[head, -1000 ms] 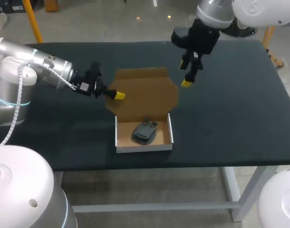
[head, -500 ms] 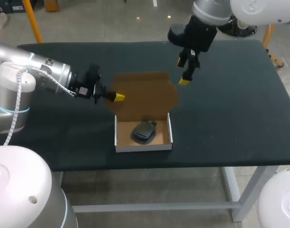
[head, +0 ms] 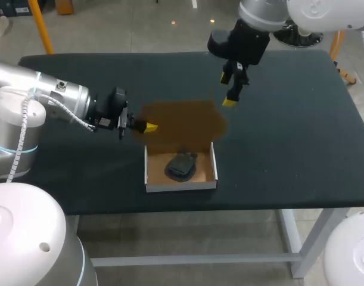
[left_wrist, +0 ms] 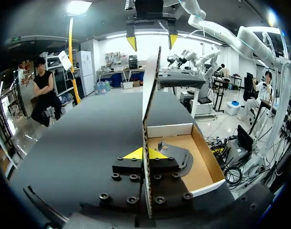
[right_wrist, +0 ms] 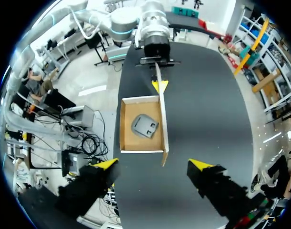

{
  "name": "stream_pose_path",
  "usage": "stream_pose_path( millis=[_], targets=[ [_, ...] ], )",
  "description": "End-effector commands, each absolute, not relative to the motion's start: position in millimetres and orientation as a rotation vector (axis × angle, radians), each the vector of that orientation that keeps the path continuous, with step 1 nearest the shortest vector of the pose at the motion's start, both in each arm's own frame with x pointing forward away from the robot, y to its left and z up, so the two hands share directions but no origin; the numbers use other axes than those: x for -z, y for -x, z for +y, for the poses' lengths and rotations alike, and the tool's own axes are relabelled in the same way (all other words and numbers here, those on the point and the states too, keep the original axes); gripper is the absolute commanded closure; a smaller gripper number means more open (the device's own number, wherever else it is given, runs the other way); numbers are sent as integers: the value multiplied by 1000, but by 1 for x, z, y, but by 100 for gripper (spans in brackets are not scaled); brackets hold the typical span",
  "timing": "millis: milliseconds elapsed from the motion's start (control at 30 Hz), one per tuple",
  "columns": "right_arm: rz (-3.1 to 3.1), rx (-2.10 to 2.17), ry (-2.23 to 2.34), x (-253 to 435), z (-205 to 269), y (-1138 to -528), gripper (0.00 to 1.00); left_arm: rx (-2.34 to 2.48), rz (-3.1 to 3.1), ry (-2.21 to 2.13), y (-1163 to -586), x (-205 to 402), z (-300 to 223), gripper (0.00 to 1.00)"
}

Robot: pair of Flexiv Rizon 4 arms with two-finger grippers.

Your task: Assemble the packaging by folding the flat box into shape, placing the metal phone stand inside, and closing the box properly

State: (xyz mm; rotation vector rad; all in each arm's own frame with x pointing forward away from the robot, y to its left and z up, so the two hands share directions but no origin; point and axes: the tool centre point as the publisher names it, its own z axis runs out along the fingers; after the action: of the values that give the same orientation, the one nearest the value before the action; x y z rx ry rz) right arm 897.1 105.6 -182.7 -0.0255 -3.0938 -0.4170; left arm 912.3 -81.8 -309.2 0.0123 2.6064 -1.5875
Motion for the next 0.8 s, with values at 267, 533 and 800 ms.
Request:
stream_pose_path(
  millis=[267,533,800],
  targets=[
    [-3090,403,19,180,109,-894,0,1583,2582,-26,-913,314,-82,100],
    [-3092,400,9,177,116,-895,0,1578,2575,-50,-912,314,-80,100],
    [-3068,359,-17,171,137,-911,0,1578,2575,-50,-912,314,-80,100]
  ],
)
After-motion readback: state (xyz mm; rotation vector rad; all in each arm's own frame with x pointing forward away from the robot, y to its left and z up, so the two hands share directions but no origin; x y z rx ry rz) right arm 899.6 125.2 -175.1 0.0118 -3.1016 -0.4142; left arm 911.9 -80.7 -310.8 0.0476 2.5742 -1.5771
